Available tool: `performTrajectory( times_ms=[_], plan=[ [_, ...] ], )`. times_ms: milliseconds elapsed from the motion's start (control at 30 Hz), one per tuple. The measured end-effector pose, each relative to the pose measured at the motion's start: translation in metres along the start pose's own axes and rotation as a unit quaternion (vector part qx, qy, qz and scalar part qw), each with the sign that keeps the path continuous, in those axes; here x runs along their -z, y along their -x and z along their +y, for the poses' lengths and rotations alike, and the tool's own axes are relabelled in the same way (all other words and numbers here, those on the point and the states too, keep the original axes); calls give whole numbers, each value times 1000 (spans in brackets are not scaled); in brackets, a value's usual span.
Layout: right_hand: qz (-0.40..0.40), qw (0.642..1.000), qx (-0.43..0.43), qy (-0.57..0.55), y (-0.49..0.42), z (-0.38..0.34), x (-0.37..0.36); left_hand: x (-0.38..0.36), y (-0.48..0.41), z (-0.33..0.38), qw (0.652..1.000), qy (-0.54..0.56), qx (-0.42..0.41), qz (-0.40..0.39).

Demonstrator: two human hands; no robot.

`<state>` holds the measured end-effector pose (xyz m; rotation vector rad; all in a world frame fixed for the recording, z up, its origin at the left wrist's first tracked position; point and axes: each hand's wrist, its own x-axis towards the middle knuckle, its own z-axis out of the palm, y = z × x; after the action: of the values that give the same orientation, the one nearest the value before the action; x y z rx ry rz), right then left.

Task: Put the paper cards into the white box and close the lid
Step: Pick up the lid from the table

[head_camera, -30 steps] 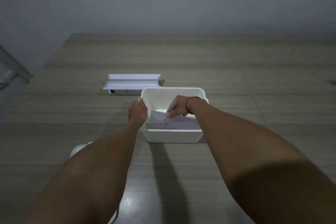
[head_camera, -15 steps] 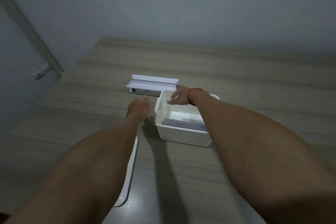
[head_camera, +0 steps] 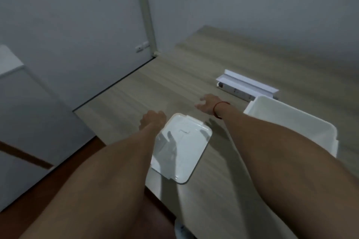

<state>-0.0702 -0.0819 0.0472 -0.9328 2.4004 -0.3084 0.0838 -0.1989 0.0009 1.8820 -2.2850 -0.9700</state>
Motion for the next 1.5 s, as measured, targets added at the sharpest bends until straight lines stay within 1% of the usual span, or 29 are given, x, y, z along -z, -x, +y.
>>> performTrajectory(
  times_ms=[100, 200, 333, 400, 500, 600, 700, 800, 900, 967, 1000, 1100, 1200, 1267, 1367, 1433, 1500],
  plan=[
    [-22, 1000, -11, 3, -19, -4, -41, -6, 1, -39, 998, 7, 62, -11],
    [-40, 999, -23, 18, -31, 0, -72, -20, 10, -68, 995, -15, 87, -43],
    [-48, 998, -48, 12, -42, 5, -103, -46, 19, -98, 986, -66, 125, -94],
    [-52, 997, -64, 2, -45, 7, -116, -58, 17, -106, 982, -58, 138, -112],
    [-12, 996, -91, 18, -48, 9, -127, -57, 21, -99, 981, -10, 154, -119],
    [20, 992, -121, 9, -50, 11, -128, -57, 20, -95, 981, 16, 164, -100],
    [17, 990, -140, -28, -54, 19, -131, -60, 14, -95, 977, 42, 194, -79],
    [33, 985, -165, -40, -49, 27, -134, -62, 8, -92, 965, 130, 225, -35],
    [32, 978, -193, -69, -45, 24, -133, -61, 10, -81, 956, 172, 235, -18],
    [31, 974, -199, -101, -41, 15, -123, -53, 17, -69, 941, 217, 258, 10],
    [36, 971, -200, -124, -36, 9, -111, -47, 18, -62, 934, 245, 259, 30],
    [68, 959, -187, -201, -28, -7, -66, -18, 15, -34, 917, 321, 218, 93],
    [106, 929, -169, -311, -10, -17, -8, 19, 21, 11, 905, 367, 156, 147],
    [129, 896, -170, -389, 11, -16, 32, 40, 34, 47, 896, 398, 103, 167],
    [152, 827, -171, -514, 29, 5, 82, 63, 60, 100, 881, 440, 41, 166],
    [190, 786, -158, -566, 31, 35, 113, 71, 80, 136, 869, 473, 12, 147],
    [216, 720, -141, -644, 67, 61, 147, 69, 108, 176, 859, 501, -22, 106]
  ],
)
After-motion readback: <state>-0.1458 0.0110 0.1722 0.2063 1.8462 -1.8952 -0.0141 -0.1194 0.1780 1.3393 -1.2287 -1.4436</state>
